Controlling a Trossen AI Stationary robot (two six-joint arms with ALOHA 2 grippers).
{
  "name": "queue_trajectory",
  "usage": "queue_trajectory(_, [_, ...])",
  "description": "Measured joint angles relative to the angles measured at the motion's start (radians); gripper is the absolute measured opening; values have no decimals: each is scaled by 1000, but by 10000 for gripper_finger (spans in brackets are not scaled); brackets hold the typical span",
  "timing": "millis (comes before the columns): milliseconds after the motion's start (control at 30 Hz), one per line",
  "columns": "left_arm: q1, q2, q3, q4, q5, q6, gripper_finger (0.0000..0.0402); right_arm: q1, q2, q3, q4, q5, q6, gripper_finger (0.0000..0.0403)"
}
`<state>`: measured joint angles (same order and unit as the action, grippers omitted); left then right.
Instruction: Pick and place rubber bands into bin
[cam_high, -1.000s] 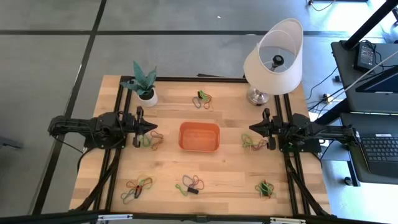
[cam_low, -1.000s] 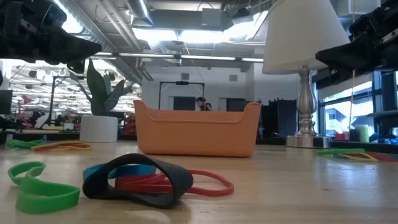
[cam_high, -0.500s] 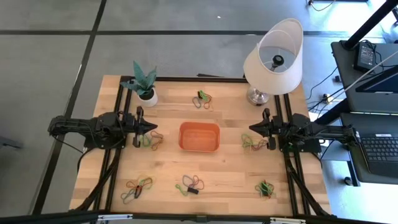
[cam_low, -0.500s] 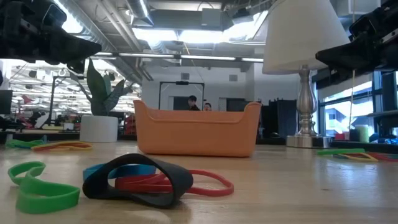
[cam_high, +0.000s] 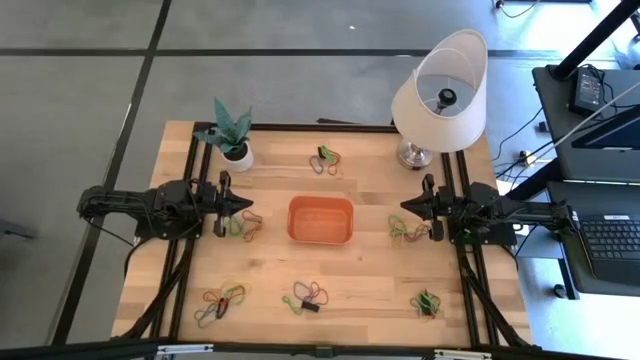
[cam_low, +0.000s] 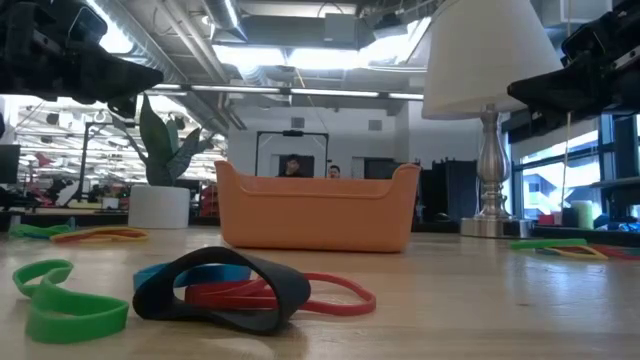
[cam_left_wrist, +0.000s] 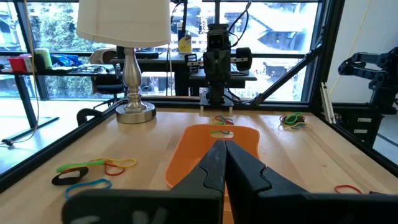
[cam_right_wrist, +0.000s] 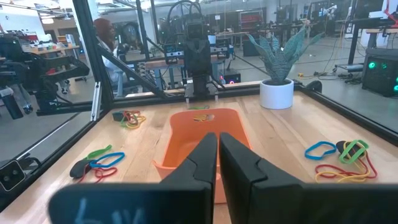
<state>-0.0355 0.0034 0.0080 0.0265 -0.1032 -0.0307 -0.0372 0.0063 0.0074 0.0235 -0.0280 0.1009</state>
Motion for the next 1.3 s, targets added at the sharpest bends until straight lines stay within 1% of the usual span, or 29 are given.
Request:
queue_trajectory(167, [0, 0, 0, 0, 0, -7, 2, 0, 0, 0, 0, 0, 0, 23])
queue_trajectory(367, [0, 0, 0, 0, 0, -83, 2, 0, 0, 0, 0, 0, 0, 23])
queue_trajectory(633, [0, 0, 0, 1, -7, -94, 2, 0, 0, 0, 0, 0, -2, 23])
queue_trajectory(800, [-2, 0, 13, 26, -7, -211, 2, 0, 0, 0, 0, 0, -2, 23])
queue_trajectory(900, [-16, 20, 57, 23, -8, -225, 2, 0, 0, 0, 0, 0, 0, 23])
queue_trajectory(967, [-30, 60, 103, -3, -14, -204, 2, 0, 0, 0, 0, 0, -1, 23])
queue_trajectory(1067, [-48, 159, 204, -103, -53, -186, 2, 0, 0, 0, 0, 0, 0, 23])
queue_trajectory(1167, [-62, 297, 327, -227, -71, -172, 2, 0, 0, 0, 0, 0, -2, 23])
queue_trajectory(1300, [-75, 499, 502, -360, -63, -107, 2, 0, 0, 0, 0, 0, 0, 23])
